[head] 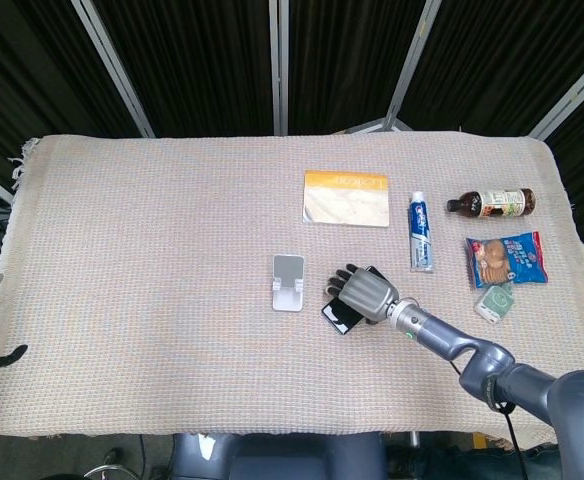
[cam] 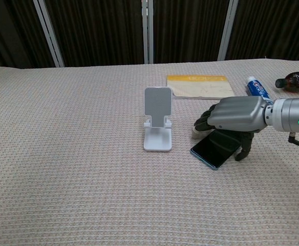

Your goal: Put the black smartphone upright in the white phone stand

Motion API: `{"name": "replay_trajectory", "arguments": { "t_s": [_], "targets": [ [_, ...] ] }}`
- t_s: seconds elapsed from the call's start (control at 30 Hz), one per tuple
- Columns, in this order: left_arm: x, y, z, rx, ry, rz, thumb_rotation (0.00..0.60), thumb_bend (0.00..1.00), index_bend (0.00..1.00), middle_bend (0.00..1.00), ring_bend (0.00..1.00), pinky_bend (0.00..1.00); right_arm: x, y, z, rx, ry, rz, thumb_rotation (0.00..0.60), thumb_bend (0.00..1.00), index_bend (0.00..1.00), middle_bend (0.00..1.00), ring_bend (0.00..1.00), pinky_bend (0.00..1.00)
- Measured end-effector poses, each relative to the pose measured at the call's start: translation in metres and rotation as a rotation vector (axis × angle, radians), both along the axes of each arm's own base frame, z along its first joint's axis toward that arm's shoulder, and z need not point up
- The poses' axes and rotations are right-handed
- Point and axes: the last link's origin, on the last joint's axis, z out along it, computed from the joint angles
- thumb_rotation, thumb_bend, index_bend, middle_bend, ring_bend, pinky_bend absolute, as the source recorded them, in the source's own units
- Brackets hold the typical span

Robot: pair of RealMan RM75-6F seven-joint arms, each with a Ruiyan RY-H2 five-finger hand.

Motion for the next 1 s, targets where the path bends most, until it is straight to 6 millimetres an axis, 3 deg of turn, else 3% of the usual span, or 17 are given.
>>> {"name": "replay_trajectory", "arguments": {
  "t_s": [0.13, 0.63, 0.83, 1.0],
  "targets": [
    [0.0, 0.0, 0.0, -0.002, -0.001, -0.003, 0.6, 0.0, 0.0, 0.0, 0.0, 0.0, 0.001, 0.001, 0.001, -0.015, -0.018, 0.03, 0.6, 0.12, 0.43, 0.5, 0.39, 0.31],
    [0.005, -0.002, 0.002, -0.001, -0.022, -0.019, 0.6, 0.0, 0.0, 0.0, 0.0, 0.0, 0.001, -0.003, 0.03, -0.138, -0.112, 0.185, 0.6, 0.16, 0.48, 0.54, 0.45, 0.33],
    [0.007, -0.003, 0.004, -0.003, -0.04, -0.029, 0.6, 0.0, 0.0, 0.0, 0.0, 0.0, 0.018, 0.0, 0.054, -0.272, -0.092, 0.41, 0.6, 0.16, 0.49, 0.55, 0.46, 0.34],
    [0.008, -0.006, 0.007, -0.001, -0.055, -0.041, 0.6, 0.0, 0.0, 0.0, 0.0, 0.0, 0.046, 0.007, 0.07, -0.408, -0.048, 0.642, 0.6, 0.16, 0.49, 0.55, 0.46, 0.34]
  ]
}}
